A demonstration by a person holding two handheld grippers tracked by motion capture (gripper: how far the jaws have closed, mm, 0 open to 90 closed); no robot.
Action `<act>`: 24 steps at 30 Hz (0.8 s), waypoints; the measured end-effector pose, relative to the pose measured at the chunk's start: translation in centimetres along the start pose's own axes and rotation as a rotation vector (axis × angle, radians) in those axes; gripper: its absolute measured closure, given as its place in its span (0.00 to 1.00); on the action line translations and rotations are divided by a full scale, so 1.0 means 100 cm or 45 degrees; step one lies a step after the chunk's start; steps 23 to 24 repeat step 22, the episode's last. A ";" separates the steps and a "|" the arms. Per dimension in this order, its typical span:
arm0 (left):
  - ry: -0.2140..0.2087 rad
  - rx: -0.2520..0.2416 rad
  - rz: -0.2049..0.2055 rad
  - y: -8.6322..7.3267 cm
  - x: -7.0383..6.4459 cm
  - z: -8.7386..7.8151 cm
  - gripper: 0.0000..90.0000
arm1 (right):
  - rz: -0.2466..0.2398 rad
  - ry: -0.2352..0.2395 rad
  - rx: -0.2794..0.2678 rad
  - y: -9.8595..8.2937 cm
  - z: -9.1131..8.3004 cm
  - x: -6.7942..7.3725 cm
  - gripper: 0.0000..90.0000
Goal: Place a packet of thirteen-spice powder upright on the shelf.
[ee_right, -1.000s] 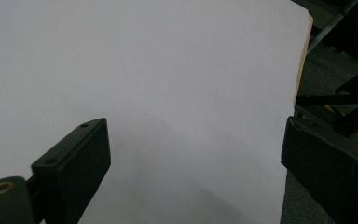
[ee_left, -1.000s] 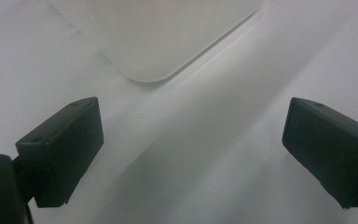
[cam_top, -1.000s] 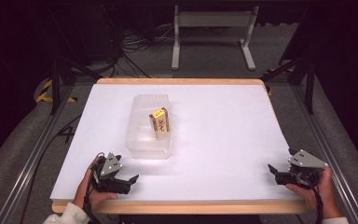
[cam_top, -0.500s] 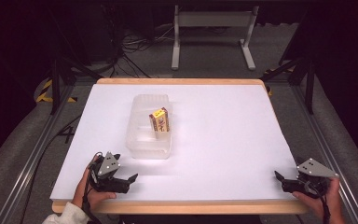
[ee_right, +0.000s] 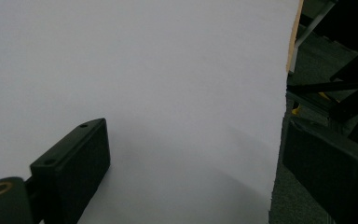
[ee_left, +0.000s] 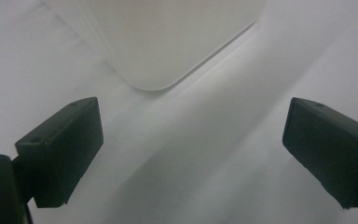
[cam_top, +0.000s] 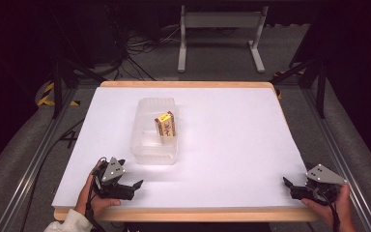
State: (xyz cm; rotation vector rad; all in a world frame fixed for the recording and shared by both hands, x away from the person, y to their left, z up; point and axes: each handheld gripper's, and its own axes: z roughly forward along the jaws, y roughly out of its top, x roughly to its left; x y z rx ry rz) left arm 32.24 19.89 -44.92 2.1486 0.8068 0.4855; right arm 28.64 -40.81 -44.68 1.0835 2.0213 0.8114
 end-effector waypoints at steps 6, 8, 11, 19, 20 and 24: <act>-0.001 -0.001 -0.004 0.000 0.000 0.000 0.06 | -0.002 -0.008 -0.008 0.000 -0.001 0.000 0.09; 0.000 0.001 -0.005 0.000 0.000 0.001 0.06 | -0.002 -0.009 -0.008 0.000 -0.001 0.000 0.09; 0.004 0.000 -0.005 0.001 0.001 0.001 0.06 | -0.005 -0.010 -0.006 0.000 0.000 0.001 0.09; 0.004 -0.002 -0.014 0.001 0.002 0.001 0.06 | -0.015 -0.006 -0.015 0.001 0.000 0.002 0.10; 0.005 0.004 -0.014 0.001 0.003 0.001 0.06 | -0.008 -0.005 -0.017 0.003 0.000 0.002 0.10; 0.006 0.002 -0.019 0.000 0.004 0.002 0.06 | -0.004 0.000 -0.021 0.003 0.000 0.002 0.10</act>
